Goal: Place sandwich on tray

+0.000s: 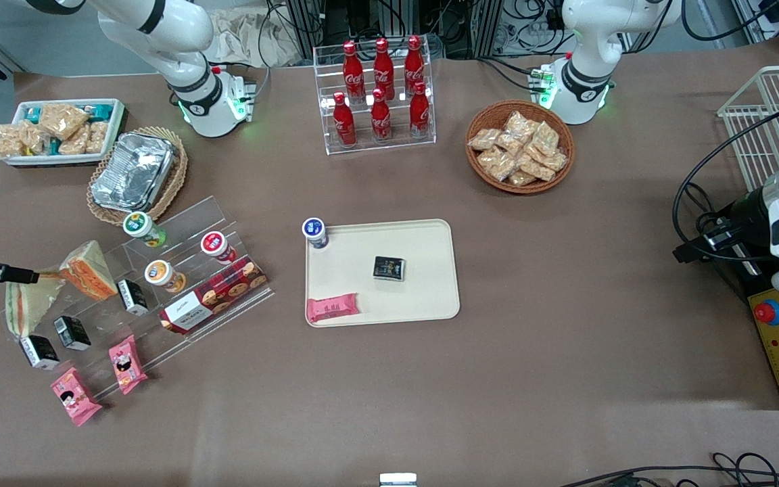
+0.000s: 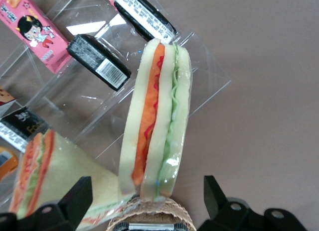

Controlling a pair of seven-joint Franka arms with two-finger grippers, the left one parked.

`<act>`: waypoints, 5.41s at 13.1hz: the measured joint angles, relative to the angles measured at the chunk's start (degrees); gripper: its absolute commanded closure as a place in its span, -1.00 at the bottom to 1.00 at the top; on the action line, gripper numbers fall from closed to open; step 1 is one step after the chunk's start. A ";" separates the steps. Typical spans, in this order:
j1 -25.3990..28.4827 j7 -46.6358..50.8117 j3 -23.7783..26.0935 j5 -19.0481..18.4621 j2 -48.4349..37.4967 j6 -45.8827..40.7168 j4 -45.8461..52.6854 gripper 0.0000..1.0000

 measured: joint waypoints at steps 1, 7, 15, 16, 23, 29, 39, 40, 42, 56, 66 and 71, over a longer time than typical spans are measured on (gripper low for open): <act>0.00 0.00 0.00 0.00 0.21 0.53 -0.39 -0.92; -0.34 -0.01 0.00 0.00 0.34 0.84 -0.91 -0.06; -0.34 -7.97 0.11 0.00 -0.06 0.38 0.86 0.67; -0.33 -9.56 0.16 0.00 -0.16 -0.86 2.02 0.67; 0.01 -29.66 3.82 0.01 -1.43 -8.00 11.50 0.67; 0.70 -42.05 14.80 0.23 -5.06 -13.46 13.34 0.66; 14.95 -42.24 34.01 -0.75 -0.21 -7.21 12.42 0.66; 17.07 -40.89 34.01 -1.03 1.42 -5.67 12.32 0.65; 20.39 -38.74 34.01 -1.92 4.77 -2.18 12.21 0.65; 35.65 -22.90 33.90 -22.68 20.65 18.47 11.81 0.62; 35.22 -18.45 33.63 -25.33 23.85 22.86 12.23 -0.92; 29.73 -16.92 33.53 -12.91 17.63 15.48 14.00 -0.93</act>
